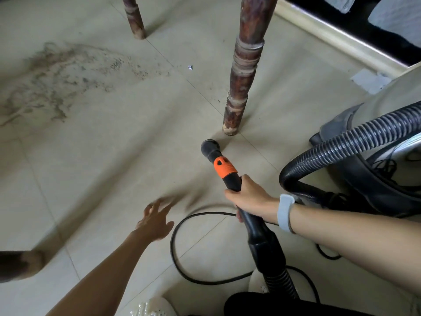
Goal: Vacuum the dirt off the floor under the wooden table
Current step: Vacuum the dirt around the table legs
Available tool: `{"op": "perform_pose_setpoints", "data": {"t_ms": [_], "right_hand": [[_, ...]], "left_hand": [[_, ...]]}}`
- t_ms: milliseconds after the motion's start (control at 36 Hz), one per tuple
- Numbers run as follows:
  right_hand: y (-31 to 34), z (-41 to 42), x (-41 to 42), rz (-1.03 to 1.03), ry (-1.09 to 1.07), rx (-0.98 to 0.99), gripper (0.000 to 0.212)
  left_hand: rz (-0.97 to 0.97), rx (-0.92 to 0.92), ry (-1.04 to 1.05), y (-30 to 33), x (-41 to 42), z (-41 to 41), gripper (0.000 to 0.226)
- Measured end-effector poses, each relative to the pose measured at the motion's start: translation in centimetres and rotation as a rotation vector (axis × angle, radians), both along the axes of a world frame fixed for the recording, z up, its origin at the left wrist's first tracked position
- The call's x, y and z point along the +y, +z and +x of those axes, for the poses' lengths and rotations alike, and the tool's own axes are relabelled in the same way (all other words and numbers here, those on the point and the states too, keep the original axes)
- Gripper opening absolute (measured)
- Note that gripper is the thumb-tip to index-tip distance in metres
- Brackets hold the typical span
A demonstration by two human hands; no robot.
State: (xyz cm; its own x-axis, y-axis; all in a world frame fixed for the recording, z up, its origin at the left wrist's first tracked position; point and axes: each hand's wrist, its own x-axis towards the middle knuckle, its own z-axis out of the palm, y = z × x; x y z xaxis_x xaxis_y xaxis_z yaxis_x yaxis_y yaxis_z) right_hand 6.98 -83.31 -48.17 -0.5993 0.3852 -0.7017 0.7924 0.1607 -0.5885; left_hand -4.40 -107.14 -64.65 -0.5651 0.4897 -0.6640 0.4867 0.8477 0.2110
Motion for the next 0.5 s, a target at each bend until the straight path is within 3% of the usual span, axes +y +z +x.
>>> {"op": "perform_pose_setpoints", "data": {"t_ms": [167, 333, 417, 500], "right_hand": [[-0.3, 1.5, -0.8, 0.079, -0.015, -0.021, 0.027], [-0.5, -5.0, 1.7, 0.139, 0.012, 0.087, 0.018], [-0.4, -7.7, 2.3, 0.152, -0.128, 0.163, 0.028], [-0.2, -6.3, 0.9, 0.231, -0.033, 0.084, 0.033]], "left_hand": [[0.006, 0.015, 0.037, 0.4, 0.1, 0.3, 0.067], [0.017, 0.025, 0.051, 0.6, 0.7, 0.0, 0.065], [0.014, 0.020, 0.058, 0.8, 0.5, 0.0, 0.064], [0.022, 0.043, 0.037, 1.0, 0.0, 0.0, 0.064]]}}
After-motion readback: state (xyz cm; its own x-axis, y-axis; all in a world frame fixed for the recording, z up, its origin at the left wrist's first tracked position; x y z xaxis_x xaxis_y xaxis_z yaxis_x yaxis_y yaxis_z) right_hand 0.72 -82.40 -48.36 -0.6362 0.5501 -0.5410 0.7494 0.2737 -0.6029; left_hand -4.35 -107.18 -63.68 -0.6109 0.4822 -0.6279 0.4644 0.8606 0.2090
